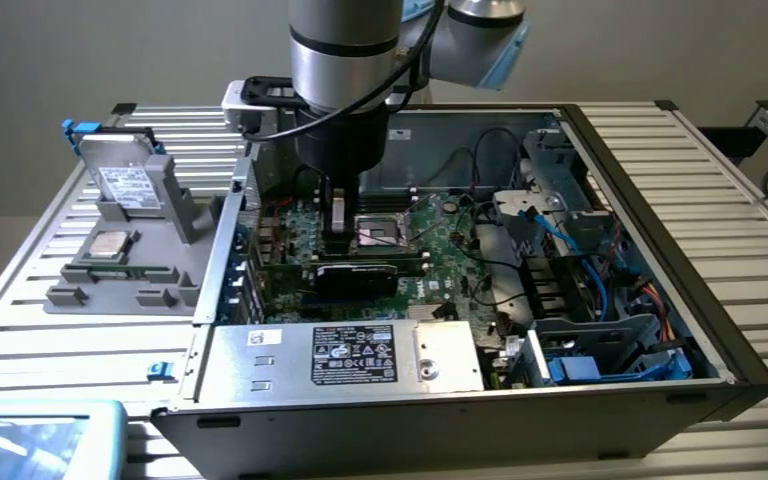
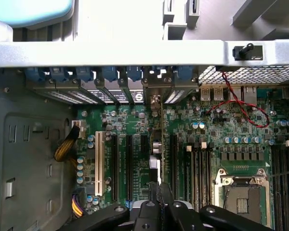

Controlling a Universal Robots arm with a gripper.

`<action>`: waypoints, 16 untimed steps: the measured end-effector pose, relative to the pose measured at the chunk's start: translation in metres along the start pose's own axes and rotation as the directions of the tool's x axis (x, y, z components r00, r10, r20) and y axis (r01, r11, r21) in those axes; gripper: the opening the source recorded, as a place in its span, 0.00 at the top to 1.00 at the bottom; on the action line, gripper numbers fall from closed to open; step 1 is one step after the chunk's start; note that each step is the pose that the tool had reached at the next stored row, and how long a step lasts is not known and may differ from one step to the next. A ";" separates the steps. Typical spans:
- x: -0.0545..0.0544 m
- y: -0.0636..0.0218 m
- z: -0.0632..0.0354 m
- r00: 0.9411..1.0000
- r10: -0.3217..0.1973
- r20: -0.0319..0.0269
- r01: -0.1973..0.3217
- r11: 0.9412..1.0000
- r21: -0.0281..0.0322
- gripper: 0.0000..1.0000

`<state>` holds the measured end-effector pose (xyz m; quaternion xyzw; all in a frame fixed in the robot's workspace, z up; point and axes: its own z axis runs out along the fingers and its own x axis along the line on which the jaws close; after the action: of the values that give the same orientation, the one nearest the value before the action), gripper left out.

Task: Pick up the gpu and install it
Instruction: 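Press down on the gpu until it lock into place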

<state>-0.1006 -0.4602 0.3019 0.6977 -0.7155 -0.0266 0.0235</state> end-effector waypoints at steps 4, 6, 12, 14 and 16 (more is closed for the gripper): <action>-0.001 0.0053 0.0036 1.000 0.001 -0.007 -0.001 1.000 0.001 0.88; -0.002 0.0102 0.0063 1.000 0.001 -0.011 -0.001 1.000 0.002 0.88; -0.006 0.0161 0.0099 1.000 0.003 -0.028 -0.001 0.999 0.042 0.88; -0.006 0.0181 0.0124 0.999 0.003 -0.032 -0.002 0.999 0.042 0.88; -0.006 0.0185 0.0150 0.999 0.003 -0.033 -0.002 0.999 0.043 0.88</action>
<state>-0.1200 -0.4537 0.2882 0.6976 -0.7162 0.0001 0.0204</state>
